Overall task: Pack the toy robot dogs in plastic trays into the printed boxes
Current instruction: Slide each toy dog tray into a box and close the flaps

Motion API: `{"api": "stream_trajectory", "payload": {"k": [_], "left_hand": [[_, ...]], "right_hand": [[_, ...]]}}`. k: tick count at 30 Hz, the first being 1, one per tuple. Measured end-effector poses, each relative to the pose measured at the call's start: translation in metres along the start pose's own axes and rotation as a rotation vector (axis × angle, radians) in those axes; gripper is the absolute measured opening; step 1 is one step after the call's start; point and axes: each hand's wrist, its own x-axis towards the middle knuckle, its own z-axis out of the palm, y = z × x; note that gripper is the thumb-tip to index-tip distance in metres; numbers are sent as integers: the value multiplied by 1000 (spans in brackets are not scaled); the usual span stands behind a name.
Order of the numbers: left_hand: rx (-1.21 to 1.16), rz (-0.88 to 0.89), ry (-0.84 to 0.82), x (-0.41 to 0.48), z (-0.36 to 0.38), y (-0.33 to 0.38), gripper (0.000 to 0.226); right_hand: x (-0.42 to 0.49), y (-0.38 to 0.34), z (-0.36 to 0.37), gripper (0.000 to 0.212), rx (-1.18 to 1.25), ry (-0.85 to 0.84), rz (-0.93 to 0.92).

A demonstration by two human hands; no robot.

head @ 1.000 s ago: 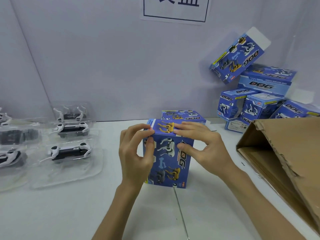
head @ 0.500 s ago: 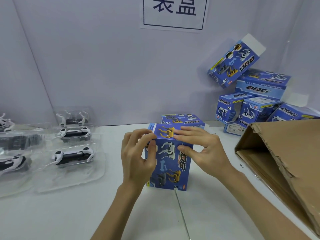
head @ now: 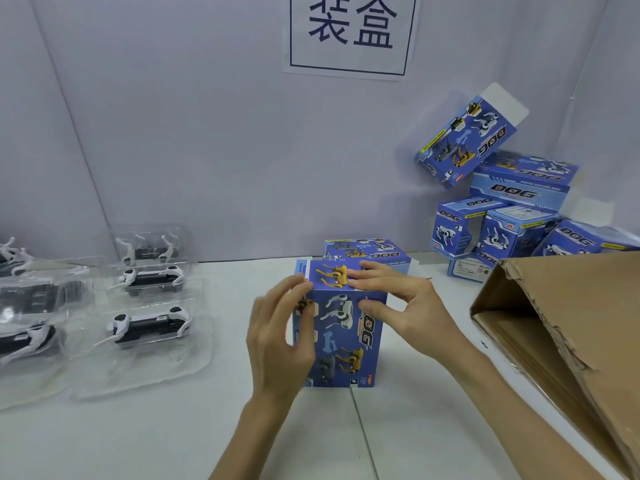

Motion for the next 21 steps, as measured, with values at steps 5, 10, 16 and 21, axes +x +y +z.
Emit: {"api": "stream_trajectory", "payload": {"k": [5, 10, 16, 21], "left_hand": [[-212, -575, -214, -17, -1, -16, 88], [-526, -828, -519, -25, 0, -37, 60], [-434, -773, -583, -19, -7, -40, 59], [-378, -703, -579, -15, -11, -23, 63]], "right_hand": [[0, -4, 4, 25, 132, 20, 51], [-3, -1, 17, 24, 208, 143, 7], [-4, 8, 20, 23, 344, 193, -14], [4, 5, 19, 27, 624, 217, 105]]}}
